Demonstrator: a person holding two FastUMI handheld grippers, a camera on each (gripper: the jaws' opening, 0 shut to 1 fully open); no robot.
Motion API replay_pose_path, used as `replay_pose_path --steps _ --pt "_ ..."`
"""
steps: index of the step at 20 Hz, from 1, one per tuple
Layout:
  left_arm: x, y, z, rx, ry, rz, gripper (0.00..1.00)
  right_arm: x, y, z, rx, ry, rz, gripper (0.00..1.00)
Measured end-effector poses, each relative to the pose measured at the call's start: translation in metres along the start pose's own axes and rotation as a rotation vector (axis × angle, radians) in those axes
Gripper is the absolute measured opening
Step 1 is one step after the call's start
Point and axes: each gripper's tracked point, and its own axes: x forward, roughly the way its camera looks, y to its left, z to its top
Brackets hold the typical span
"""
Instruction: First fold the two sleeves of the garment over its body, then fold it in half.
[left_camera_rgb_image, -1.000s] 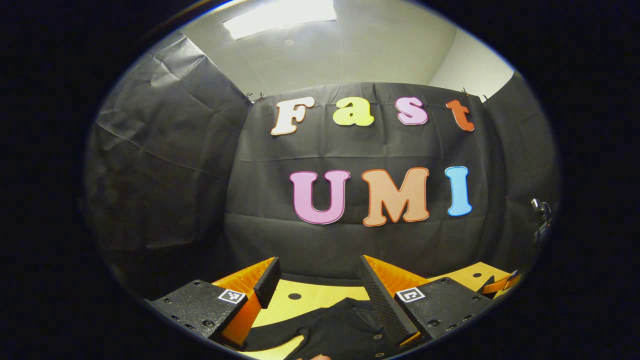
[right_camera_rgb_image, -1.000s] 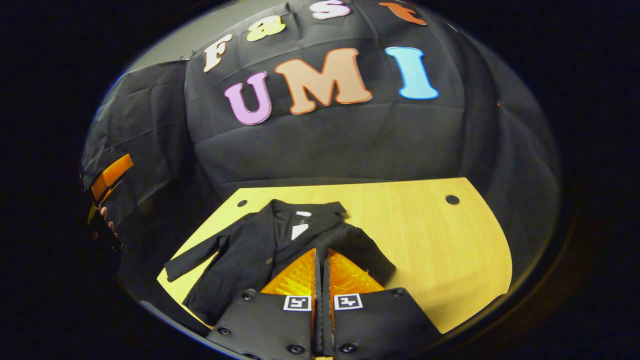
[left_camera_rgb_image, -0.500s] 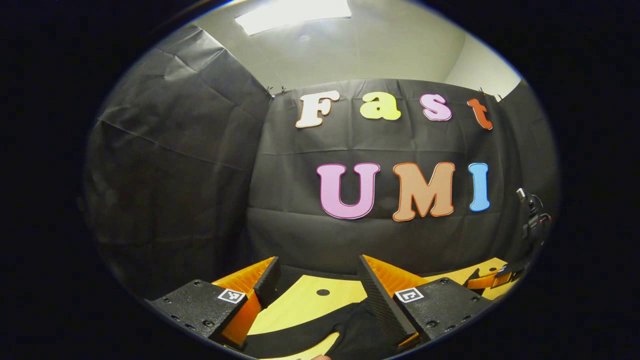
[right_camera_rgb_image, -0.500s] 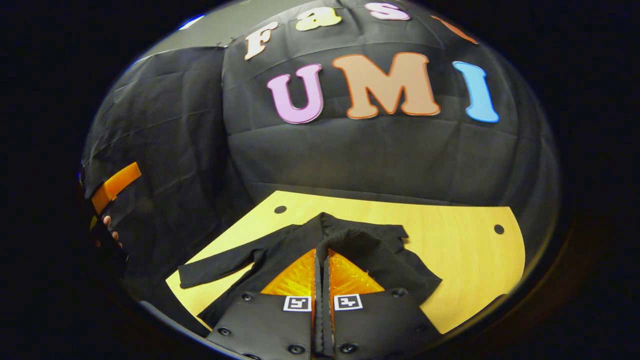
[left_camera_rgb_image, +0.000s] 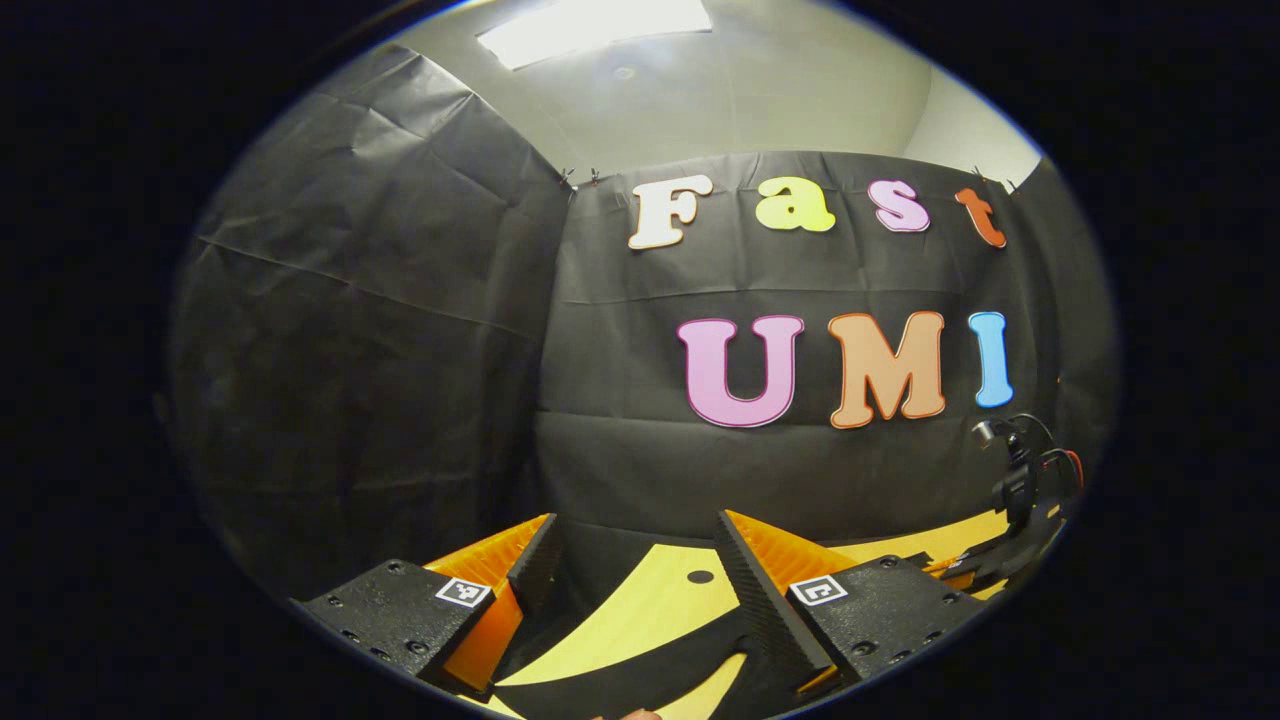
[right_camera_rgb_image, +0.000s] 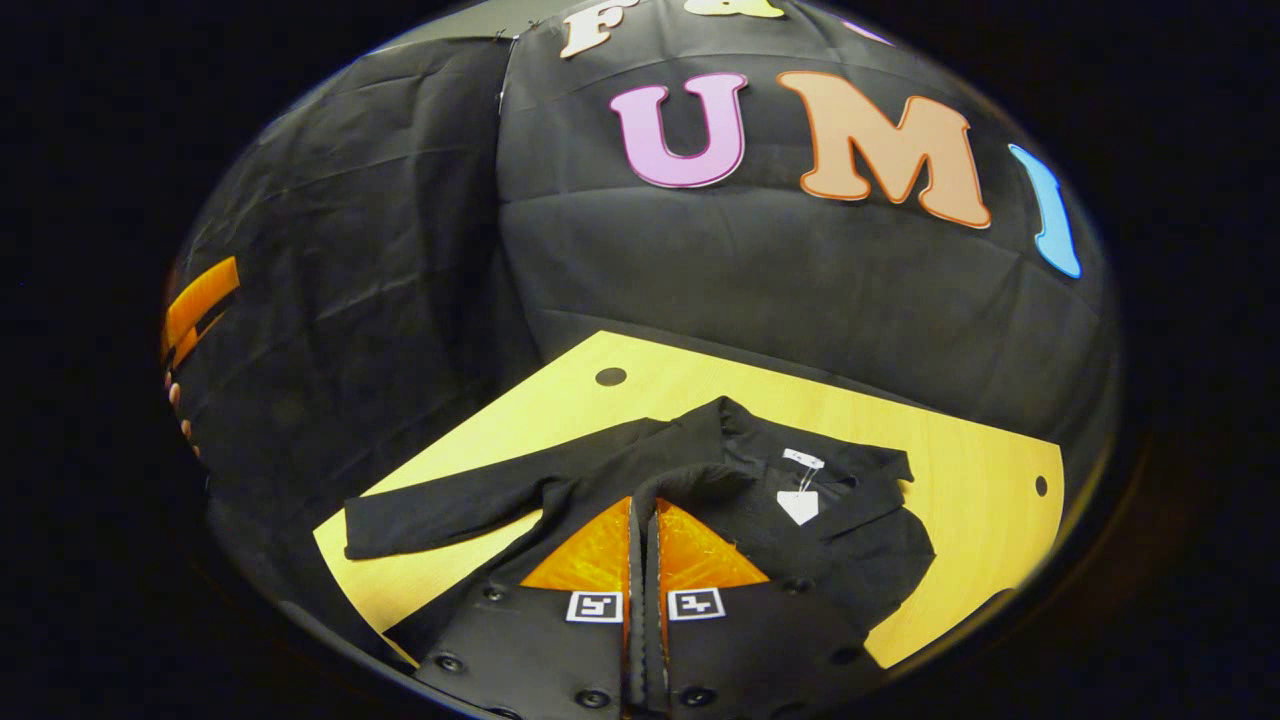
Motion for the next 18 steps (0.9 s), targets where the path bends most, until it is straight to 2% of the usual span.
replay_pose_path --steps 6,7,9,11,18 --pt "0.001 0.028 -0.014 -0.008 0.023 0.027 0.92 0.029 0.031 0.004 -0.032 0.021 0.006 0.02" --pt "0.002 0.03 -0.016 -0.009 0.028 0.03 0.92 0.025 0.036 0.015 -0.028 -0.017 0.014 0.19" --pt "0.003 0.035 -0.019 -0.012 0.032 0.035 0.93 0.022 0.031 0.048 -0.037 -0.149 -0.035 0.96" --pt "0.006 0.037 -0.022 -0.014 0.033 0.038 0.93 0.004 0.032 0.066 -0.041 -0.251 -0.063 1.0" --pt "0.016 0.039 -0.043 0.019 0.055 0.031 0.93 -0.078 -0.005 0.114 0.01 -0.507 -0.184 0.99"
